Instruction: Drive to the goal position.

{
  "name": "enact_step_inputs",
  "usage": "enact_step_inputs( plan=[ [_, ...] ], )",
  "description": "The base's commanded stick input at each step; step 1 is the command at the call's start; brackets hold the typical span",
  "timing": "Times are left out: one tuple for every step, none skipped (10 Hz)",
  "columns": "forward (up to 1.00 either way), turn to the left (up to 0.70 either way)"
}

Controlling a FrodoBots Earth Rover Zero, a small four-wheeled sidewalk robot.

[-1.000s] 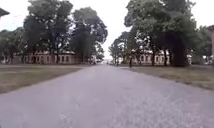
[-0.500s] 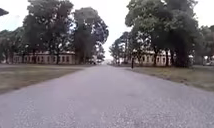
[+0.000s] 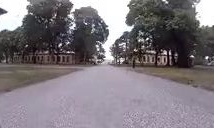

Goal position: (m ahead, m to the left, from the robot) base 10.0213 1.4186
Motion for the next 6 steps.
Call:
enact_step_inputs(
  plan=[
    [0.85,0.00],
    [0.85,0.00],
    [0.85,0.00],
    [0.85,0.00],
    [0.85,0.00],
    [0.85,0.00]
  ],
)
